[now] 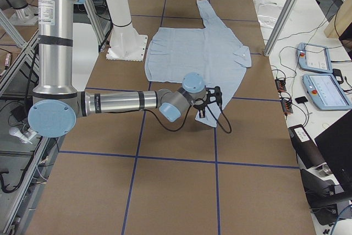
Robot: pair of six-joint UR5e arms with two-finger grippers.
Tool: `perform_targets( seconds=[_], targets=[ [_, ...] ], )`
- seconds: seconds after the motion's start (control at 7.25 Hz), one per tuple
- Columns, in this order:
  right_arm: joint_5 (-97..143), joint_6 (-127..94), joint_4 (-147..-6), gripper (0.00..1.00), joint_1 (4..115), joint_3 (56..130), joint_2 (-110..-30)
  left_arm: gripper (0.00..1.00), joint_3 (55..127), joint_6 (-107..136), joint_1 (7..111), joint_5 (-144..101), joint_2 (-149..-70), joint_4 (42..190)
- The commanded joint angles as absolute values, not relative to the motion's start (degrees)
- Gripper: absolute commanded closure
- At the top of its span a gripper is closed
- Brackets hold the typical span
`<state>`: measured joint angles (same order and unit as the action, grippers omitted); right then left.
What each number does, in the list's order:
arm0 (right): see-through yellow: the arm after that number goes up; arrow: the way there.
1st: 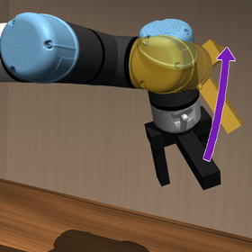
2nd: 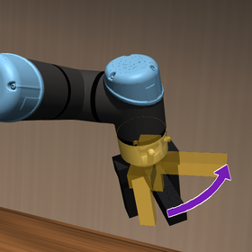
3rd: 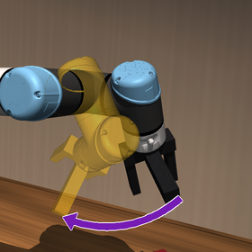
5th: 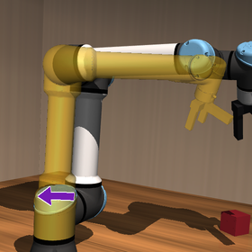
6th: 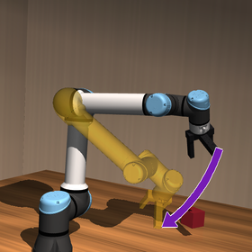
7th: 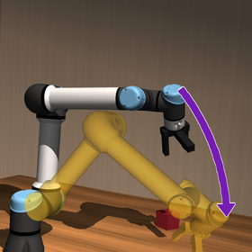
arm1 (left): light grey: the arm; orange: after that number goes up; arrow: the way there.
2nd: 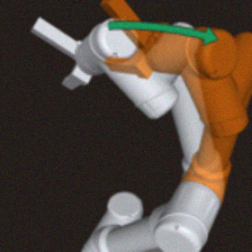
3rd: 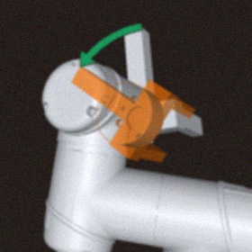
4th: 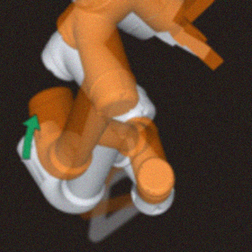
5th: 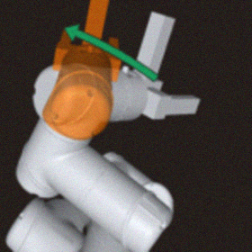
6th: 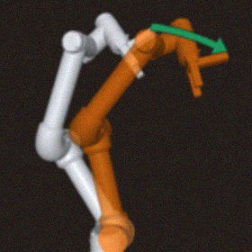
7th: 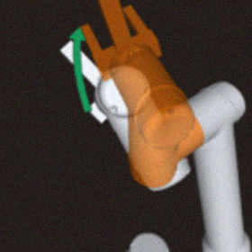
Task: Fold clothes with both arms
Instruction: 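Lower the right gripper onto the sleeve cuff nearest it and grasp it, then carry the cuff with the right gripper across the shirt toward the collar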
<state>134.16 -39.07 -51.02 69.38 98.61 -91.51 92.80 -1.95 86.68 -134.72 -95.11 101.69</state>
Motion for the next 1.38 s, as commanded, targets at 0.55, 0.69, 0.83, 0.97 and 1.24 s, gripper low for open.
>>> perform_targets(
  seconds=[0.55, 0.69, 0.83, 0.97, 1.24],
  targets=[
    [130.88, -39.46, -81.39, 1.0, 55.22, 88.59, -46.23, 0.0, 91.59, -2.2, 86.66, -134.38, -95.01, 101.69],
    [128.26, -40.94, -80.95, 1.0, 53.02, 83.55, -41.01, 0.0, 90.97, -2.2, 86.66, -134.3, -95.27, 101.69],
    [123.8, -41.83, -80.86, 1.0, 50.65, 81.32, -37.74, 0.0, 90.01, -2.2, 86.66, -134.3, -95.62, 102.04],
    [120.36, -44.1, -80.08, 1.0, 47.84, 79.38, -35.62, 0.0, 88.35, -2.11, 86.66, -134.38, -95.8, 103.87],
    [117.26, -44.91, -76.57, 1.0, 44.75, 76.31, -34.02, 0.0, 85.62, -1.76, 86.57, -134.38, -96.06, 106.43]
  ],
)
